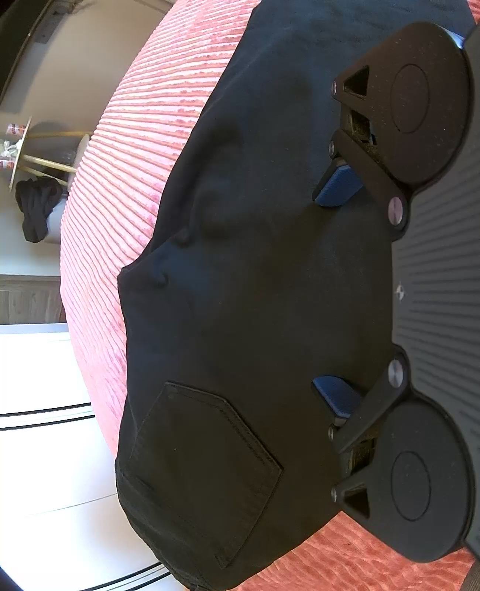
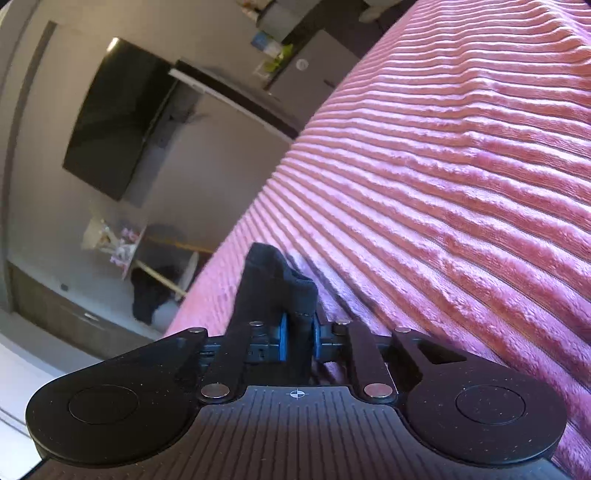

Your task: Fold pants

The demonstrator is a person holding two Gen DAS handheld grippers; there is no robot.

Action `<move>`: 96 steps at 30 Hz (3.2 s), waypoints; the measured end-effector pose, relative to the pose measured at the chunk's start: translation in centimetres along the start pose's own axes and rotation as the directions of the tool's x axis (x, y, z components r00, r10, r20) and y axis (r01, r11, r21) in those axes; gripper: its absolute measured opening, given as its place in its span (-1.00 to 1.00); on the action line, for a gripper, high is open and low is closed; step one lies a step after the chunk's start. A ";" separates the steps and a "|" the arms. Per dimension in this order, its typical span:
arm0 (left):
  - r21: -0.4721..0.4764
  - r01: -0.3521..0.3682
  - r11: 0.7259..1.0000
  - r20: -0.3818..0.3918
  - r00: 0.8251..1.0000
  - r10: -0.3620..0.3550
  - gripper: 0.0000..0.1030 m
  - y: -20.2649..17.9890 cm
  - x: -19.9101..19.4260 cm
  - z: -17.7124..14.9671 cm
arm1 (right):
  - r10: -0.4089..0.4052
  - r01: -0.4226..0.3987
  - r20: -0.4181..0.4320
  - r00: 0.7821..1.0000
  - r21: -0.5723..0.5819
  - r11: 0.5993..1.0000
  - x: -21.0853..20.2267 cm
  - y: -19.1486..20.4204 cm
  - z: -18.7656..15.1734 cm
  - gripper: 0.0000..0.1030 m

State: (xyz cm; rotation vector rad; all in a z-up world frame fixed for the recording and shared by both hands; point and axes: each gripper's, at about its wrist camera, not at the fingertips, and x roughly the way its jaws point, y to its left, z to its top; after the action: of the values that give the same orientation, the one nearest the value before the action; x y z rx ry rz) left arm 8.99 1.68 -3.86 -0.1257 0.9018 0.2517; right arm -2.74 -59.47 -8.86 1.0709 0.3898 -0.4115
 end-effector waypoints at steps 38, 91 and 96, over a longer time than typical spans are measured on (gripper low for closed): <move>-0.085 0.068 0.994 0.033 0.997 -0.066 0.92 1.7 -2.3 0.5 | 0.048 -0.022 0.018 0.999 -0.690 0.724 -3.2 21.6 -9.2 -0.79; -0.252 0.659 0.709 -0.284 0.650 -0.705 -0.72 -2.7 0.3 5.3 | -0.134 -0.099 -0.436 0.890 -0.472 0.876 -1.7 17.0 -15.9 -0.44; -0.148 0.584 0.798 -0.234 0.764 -0.602 -0.72 2.2 -0.2 4.7 | -0.023 -0.227 -0.554 0.832 -0.378 0.898 -1.6 18.9 -17.3 -0.45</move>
State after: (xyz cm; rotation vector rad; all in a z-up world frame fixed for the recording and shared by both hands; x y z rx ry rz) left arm 11.84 4.79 -0.88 -0.5125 1.0787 -0.3441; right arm 3.52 -35.76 -1.16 0.7485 0.8881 0.1016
